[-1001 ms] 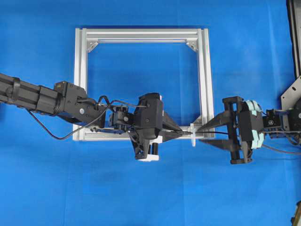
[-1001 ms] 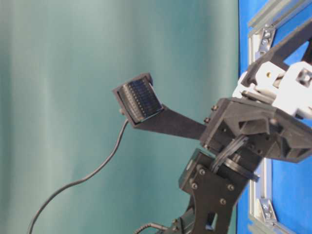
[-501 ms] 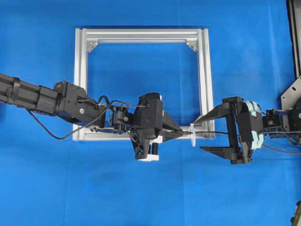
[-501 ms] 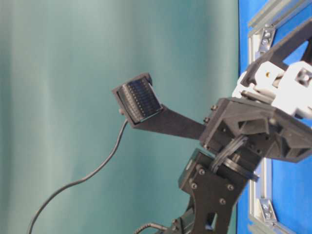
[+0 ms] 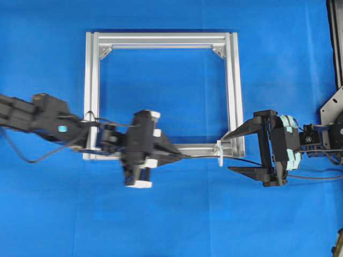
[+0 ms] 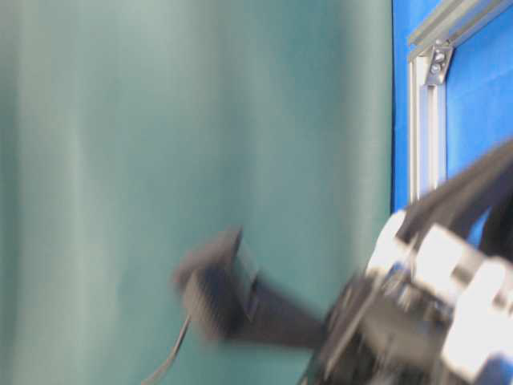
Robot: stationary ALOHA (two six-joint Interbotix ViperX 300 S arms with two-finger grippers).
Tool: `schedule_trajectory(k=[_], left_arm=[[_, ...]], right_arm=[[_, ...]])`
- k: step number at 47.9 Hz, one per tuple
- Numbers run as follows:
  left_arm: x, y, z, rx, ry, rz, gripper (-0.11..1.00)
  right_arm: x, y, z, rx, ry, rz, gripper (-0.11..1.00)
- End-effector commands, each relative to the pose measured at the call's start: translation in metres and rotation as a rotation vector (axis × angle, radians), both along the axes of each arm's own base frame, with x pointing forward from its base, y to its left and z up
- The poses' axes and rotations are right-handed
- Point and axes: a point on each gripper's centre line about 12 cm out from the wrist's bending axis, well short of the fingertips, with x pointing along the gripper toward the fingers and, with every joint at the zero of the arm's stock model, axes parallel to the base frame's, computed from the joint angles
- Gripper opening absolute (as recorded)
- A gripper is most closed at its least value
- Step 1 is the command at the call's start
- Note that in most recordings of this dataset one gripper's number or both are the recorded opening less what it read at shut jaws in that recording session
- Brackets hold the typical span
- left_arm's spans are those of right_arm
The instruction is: Insert the wire through the string loop located on the right side.
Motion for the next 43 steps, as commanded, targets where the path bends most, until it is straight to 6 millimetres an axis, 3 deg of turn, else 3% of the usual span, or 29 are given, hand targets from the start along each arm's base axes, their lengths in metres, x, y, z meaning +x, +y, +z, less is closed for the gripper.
schedule_trajectory(k=[1,27,38,43], left_arm=[[-0.020,0.001,0.023,-0.019,-0.076,0.002,0.09],[-0.150,0.020,0.009,-0.080,0.009,0.024,0.09],[-0.182,0.025,0.011,-0.080,-0.002,0.015,0.09],[-0.187,0.023,0.009,-0.068,0.003,-0.002,0.09]], right_arm=[[0.005,0.002,0.007,0.006,-0.030,0.002,0.94],[0.007,0.003,0.008,0.009,-0.028,0.004,0.94],[0.010,0.004,0.010,0.012,-0.037,0.006,0.94],[0.011,0.005,0.012,0.014,-0.042,0.004,0.94]])
